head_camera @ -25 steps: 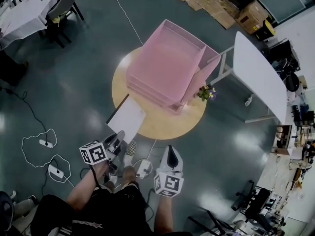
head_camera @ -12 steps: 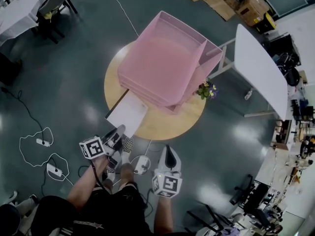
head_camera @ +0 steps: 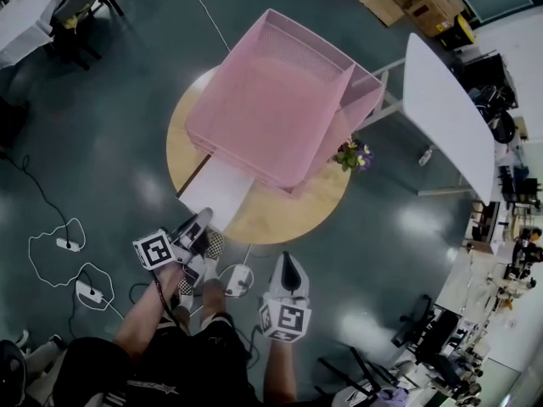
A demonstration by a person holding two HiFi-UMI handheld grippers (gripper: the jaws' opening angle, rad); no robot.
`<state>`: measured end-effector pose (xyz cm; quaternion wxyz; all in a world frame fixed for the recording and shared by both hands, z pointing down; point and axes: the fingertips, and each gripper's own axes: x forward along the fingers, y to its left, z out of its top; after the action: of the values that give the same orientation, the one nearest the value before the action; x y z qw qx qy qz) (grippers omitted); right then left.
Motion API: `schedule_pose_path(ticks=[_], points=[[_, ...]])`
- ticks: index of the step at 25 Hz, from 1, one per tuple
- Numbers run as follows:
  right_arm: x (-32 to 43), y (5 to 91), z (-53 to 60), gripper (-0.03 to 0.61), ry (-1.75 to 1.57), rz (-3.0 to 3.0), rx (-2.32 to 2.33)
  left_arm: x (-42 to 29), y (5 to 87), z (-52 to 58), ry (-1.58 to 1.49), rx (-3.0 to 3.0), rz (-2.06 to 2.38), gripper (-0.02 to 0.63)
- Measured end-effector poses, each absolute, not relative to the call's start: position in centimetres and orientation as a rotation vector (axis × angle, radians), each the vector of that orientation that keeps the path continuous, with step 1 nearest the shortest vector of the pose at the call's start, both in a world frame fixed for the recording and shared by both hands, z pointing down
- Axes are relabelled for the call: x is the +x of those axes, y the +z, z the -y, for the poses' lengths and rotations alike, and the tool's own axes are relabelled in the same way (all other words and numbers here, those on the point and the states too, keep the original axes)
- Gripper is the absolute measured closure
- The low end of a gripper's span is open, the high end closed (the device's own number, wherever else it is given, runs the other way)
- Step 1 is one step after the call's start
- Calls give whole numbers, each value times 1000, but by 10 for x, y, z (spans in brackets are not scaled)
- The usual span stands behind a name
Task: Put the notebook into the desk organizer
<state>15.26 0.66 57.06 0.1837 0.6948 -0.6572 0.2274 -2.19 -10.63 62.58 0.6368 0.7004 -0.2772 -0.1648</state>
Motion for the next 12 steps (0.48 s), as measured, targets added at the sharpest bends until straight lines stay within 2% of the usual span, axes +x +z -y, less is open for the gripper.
schedule_pose_path(ticks=[12], points=[[167,584,2,572,673,1849,1940,3,640,133,-400,1581,638,595]])
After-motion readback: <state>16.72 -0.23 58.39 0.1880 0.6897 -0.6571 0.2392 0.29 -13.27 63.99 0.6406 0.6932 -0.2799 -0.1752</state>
